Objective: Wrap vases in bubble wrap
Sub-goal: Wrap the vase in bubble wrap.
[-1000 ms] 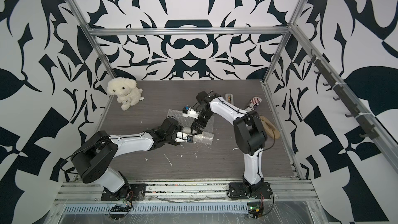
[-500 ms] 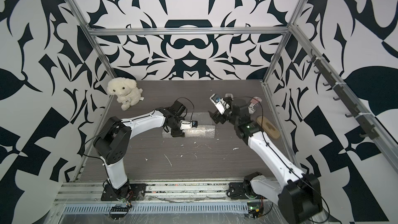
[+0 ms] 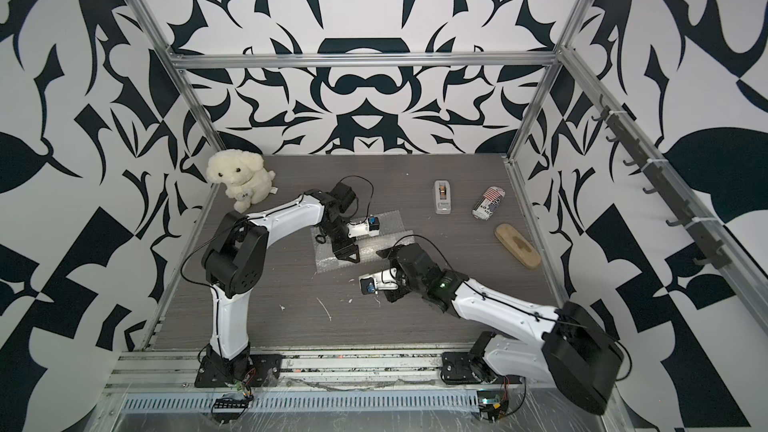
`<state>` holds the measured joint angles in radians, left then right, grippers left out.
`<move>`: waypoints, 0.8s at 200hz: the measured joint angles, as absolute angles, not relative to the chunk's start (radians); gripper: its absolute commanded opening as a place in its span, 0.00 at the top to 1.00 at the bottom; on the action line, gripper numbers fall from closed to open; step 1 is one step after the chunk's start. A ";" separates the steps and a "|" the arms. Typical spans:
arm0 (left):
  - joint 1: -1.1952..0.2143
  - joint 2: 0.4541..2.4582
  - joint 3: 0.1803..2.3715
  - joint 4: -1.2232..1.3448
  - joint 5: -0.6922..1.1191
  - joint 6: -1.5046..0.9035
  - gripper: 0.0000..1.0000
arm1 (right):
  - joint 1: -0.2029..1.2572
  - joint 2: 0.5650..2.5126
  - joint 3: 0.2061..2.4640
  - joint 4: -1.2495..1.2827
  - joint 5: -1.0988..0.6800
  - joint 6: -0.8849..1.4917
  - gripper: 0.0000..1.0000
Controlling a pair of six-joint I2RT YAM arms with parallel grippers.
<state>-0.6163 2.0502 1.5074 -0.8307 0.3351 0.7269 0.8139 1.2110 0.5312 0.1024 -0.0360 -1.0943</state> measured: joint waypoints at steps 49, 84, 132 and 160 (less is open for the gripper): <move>-0.611 2.071 1.532 -0.867 0.370 0.707 0.47 | 0.797 1.436 0.553 0.267 0.045 -1.193 0.04; -0.612 2.075 1.532 -0.880 0.390 0.706 0.48 | 0.783 1.521 0.609 0.337 0.066 -1.246 0.06; -0.611 2.077 1.533 -0.884 0.398 0.704 0.48 | 0.781 1.610 0.681 0.329 0.072 -1.298 0.24; -0.610 2.077 1.533 -0.884 0.399 0.703 0.46 | 0.781 1.631 0.706 0.289 0.075 -1.334 0.35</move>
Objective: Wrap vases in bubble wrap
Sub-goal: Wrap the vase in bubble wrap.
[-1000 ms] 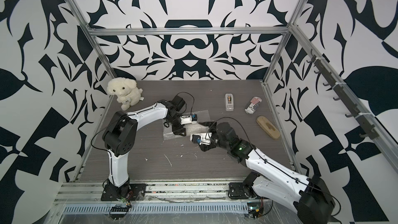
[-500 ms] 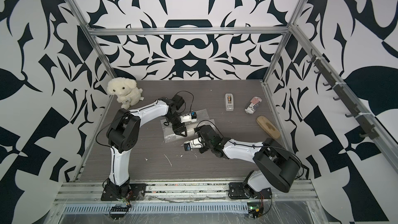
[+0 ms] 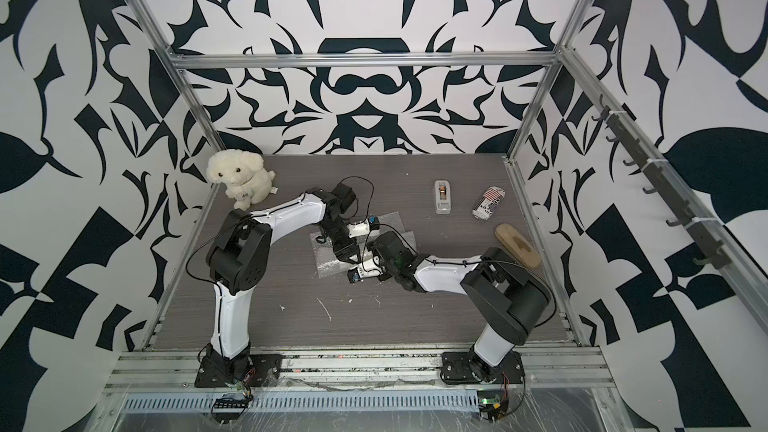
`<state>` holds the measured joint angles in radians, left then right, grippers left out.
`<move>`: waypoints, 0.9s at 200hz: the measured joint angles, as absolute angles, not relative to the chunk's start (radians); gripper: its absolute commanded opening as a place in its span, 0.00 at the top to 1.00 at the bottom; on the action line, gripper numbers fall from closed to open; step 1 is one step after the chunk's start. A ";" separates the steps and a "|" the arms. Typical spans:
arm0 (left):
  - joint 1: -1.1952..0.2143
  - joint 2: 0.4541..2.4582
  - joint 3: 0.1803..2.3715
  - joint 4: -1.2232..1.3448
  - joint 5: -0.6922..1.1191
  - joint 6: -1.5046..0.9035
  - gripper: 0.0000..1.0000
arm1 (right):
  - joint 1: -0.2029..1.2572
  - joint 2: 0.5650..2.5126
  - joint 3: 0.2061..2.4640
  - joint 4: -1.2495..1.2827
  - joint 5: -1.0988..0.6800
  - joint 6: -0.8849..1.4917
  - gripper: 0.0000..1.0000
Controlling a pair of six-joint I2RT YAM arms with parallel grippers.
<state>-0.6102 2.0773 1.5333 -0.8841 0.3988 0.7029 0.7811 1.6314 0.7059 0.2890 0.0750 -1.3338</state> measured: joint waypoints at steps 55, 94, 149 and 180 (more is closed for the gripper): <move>-0.601 2.077 1.531 -0.881 0.404 0.679 0.23 | 0.781 1.648 0.777 0.181 0.084 -1.333 0.40; -0.586 2.062 1.493 -0.862 0.399 0.695 0.01 | 0.781 1.669 0.833 0.108 0.086 -1.347 0.39; -0.495 1.811 1.380 -0.735 0.390 0.649 0.01 | 0.781 1.686 0.887 0.031 0.068 -1.343 0.35; -0.440 1.653 1.369 -0.592 0.332 0.572 0.01 | 0.781 1.709 0.951 -0.065 0.047 -1.327 0.32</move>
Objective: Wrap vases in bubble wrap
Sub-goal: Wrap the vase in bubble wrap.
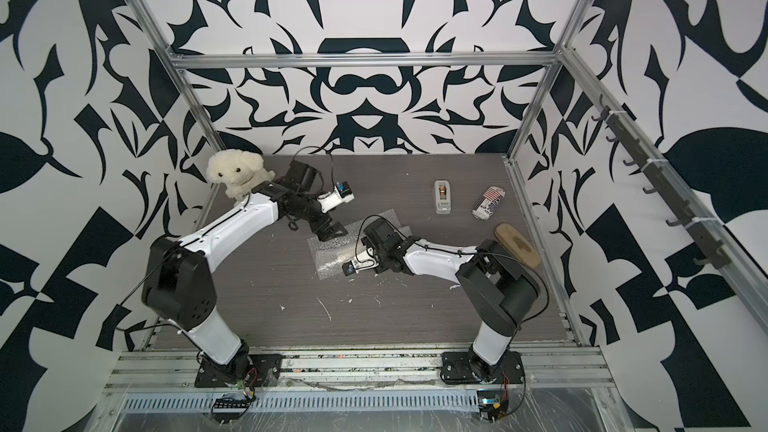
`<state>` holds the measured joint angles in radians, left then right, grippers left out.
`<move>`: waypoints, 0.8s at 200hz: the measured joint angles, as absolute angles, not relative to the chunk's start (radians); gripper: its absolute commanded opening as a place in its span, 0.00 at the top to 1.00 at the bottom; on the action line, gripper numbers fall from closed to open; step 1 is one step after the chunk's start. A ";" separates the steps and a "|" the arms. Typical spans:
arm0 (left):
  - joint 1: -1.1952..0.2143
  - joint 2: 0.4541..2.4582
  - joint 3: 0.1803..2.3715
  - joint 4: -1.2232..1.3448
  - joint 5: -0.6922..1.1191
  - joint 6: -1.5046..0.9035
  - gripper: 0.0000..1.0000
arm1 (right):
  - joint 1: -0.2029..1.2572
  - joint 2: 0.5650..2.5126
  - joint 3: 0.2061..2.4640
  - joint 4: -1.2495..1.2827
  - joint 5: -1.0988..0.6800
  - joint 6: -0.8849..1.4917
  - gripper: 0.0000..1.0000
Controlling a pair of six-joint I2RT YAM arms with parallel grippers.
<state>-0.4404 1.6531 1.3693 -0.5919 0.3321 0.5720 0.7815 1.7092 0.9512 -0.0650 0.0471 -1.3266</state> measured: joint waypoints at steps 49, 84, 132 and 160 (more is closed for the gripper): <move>-0.286 1.447 1.174 -0.284 0.187 0.165 0.01 | 0.781 1.810 1.164 -0.326 -0.027 -1.209 0.34; -0.220 1.281 1.116 -0.252 -0.035 -0.222 0.01 | 0.782 1.888 1.306 -0.473 -0.041 -1.064 0.34; -0.169 1.034 1.004 -0.333 -0.116 -0.616 0.06 | 0.787 1.960 1.426 -0.596 -0.052 -0.771 0.32; -0.151 0.983 0.823 -0.339 0.012 -0.863 0.12 | 0.804 1.992 1.472 -0.654 -0.028 -0.569 0.29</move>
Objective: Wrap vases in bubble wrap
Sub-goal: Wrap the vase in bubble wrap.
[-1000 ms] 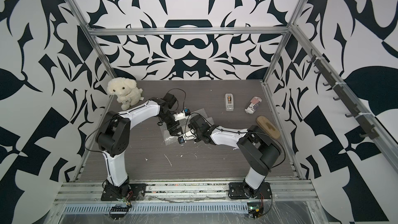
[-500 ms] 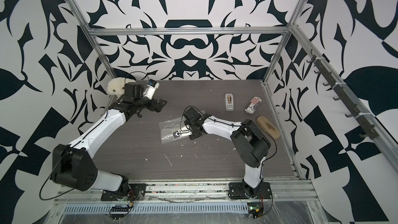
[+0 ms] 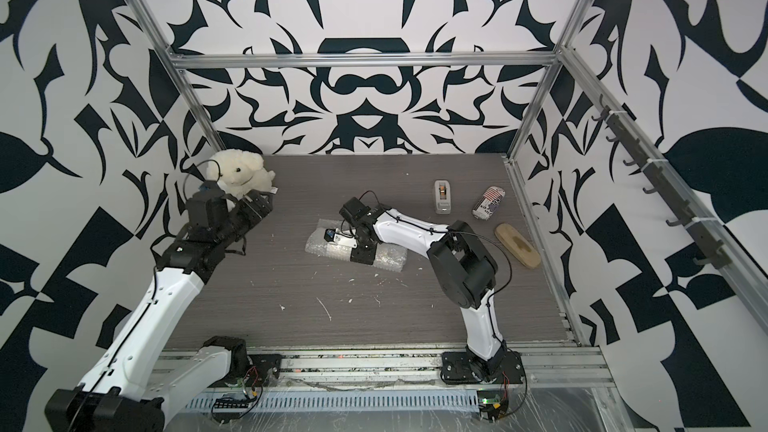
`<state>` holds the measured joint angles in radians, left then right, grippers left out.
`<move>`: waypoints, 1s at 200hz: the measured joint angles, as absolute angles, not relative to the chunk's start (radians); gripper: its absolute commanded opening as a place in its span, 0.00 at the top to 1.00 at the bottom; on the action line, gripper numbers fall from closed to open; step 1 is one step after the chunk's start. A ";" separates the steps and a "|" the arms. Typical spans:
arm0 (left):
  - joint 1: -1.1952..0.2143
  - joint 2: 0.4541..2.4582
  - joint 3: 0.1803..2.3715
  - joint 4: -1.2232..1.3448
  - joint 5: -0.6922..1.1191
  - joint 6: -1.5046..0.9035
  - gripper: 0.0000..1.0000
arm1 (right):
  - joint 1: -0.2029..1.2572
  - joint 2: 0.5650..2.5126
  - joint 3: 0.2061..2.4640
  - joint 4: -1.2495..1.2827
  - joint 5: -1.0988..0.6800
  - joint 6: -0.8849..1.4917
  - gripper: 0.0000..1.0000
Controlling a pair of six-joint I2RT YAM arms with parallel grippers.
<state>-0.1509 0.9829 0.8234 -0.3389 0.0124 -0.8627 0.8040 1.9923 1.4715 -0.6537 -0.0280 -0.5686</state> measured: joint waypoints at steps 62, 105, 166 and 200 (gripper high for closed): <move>-0.314 1.039 0.467 -0.139 0.249 -1.158 0.12 | 0.873 1.987 1.443 -0.621 -0.008 -0.101 0.32; -0.410 1.155 0.427 0.140 0.309 -1.238 0.12 | 0.899 1.940 1.358 -0.518 -0.044 0.158 0.33; -0.450 1.260 0.425 0.258 0.308 -1.260 0.14 | 0.916 1.932 1.331 -0.449 -0.088 0.339 0.33; -0.450 1.336 0.424 0.289 0.307 -1.256 0.20 | 0.923 1.931 1.325 -0.431 -0.095 0.390 0.33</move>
<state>-0.4500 1.3357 0.4240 0.2890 0.3073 -1.2556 0.9226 1.9312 1.3254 -0.4313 -0.0948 0.3897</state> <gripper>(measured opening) 0.810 0.674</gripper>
